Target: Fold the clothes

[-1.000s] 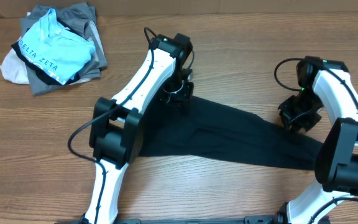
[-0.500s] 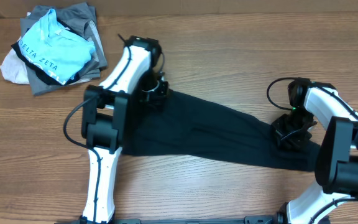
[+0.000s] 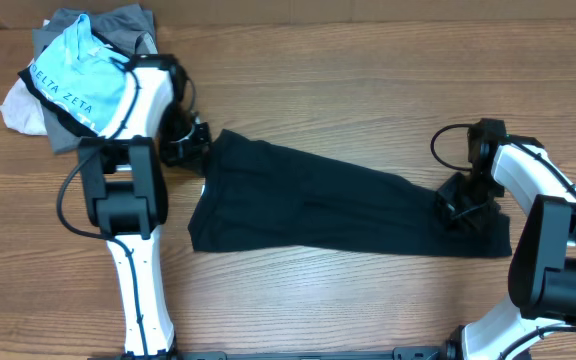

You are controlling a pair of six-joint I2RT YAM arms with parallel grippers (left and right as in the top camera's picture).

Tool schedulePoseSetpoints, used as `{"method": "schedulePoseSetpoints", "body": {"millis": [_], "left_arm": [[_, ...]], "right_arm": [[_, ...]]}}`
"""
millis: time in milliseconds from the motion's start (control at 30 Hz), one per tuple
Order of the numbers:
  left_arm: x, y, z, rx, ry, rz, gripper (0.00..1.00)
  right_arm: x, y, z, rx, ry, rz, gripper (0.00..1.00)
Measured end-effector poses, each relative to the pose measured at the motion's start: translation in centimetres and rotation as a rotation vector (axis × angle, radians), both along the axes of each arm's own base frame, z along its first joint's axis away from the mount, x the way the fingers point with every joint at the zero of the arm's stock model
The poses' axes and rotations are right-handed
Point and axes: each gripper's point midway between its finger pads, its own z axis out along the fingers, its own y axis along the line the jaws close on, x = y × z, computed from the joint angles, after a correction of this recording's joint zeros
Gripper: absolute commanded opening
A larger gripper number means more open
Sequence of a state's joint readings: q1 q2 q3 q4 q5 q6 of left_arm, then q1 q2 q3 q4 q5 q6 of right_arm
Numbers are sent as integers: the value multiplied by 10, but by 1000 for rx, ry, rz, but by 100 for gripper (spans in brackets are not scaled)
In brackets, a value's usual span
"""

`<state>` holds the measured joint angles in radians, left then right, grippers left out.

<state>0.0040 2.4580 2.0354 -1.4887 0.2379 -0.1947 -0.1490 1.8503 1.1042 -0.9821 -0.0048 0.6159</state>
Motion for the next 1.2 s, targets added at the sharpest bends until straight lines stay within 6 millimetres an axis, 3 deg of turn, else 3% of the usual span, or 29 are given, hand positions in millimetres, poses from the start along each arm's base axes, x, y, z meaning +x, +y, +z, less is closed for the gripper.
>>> {"method": "schedulePoseSetpoints", "body": {"millis": [333, 433, 533, 733, 833, 1000, 1200], "left_arm": [[5, 32, 2, 6, -17, 85, 5], [8, 33, 15, 7, -52, 86, 4], [13, 27, 46, 10, -131, 70, 4], [5, -16, 109, -33, -252, -36, 4], [-12, -45, 117, -57, -216, -107, 4], [-28, -93, 109, -74, -176, -228, 5], [-43, -136, 72, -63, -97, -352, 4]], "right_arm": [[47, 12, 7, 46, -170, 87, 39], [59, 13, 19, 31, -181, 109, 41], [67, 7, 41, -1, -172, 116, 38], [75, -5, 98, -53, -152, 121, 27], [63, -4, 108, -45, -101, 126, 18], [43, -2, 93, -33, -27, 132, 21], [32, -1, 47, -32, -20, 131, 21]]}}
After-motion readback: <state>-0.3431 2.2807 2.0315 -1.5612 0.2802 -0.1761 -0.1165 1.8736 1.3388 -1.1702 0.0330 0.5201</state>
